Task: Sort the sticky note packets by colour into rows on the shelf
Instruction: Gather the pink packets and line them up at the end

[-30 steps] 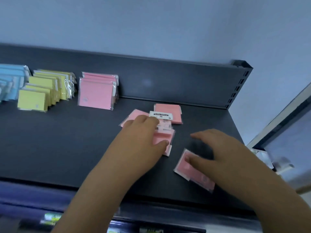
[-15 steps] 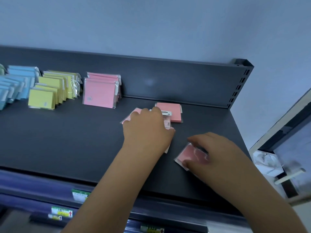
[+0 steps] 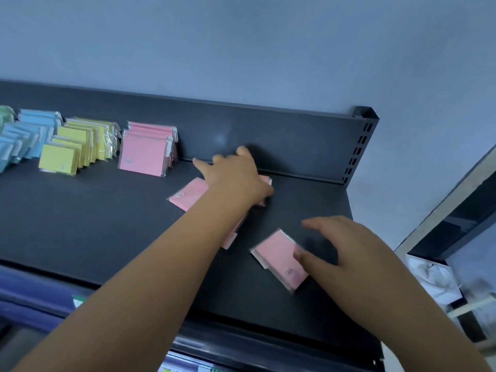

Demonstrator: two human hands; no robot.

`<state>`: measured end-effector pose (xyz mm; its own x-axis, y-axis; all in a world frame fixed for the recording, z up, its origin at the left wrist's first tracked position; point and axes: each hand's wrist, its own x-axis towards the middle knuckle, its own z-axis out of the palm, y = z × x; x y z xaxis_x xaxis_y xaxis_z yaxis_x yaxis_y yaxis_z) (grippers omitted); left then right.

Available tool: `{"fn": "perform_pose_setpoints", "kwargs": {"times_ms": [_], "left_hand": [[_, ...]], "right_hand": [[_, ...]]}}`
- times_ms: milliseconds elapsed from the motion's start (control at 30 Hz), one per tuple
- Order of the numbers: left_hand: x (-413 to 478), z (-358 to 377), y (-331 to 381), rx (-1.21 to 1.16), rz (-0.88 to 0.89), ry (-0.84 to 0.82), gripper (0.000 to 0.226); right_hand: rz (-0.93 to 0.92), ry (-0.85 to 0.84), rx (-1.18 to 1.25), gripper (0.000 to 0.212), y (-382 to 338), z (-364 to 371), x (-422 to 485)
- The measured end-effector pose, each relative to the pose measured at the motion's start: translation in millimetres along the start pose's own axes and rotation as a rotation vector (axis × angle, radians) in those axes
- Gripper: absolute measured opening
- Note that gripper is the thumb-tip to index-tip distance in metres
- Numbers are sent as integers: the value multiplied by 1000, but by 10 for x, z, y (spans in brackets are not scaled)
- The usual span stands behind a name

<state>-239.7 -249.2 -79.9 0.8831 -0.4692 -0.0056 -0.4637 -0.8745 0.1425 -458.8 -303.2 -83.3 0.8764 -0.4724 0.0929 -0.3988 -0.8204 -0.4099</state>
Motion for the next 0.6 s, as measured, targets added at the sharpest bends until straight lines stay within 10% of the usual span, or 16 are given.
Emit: {"fn": "perform_pose_setpoints", "kwargs": {"times_ms": [600], "left_hand": [[-889, -338, 26, -749, 624, 286, 76]], "right_hand": [[28, 217, 856, 27, -177, -187, 191]]}}
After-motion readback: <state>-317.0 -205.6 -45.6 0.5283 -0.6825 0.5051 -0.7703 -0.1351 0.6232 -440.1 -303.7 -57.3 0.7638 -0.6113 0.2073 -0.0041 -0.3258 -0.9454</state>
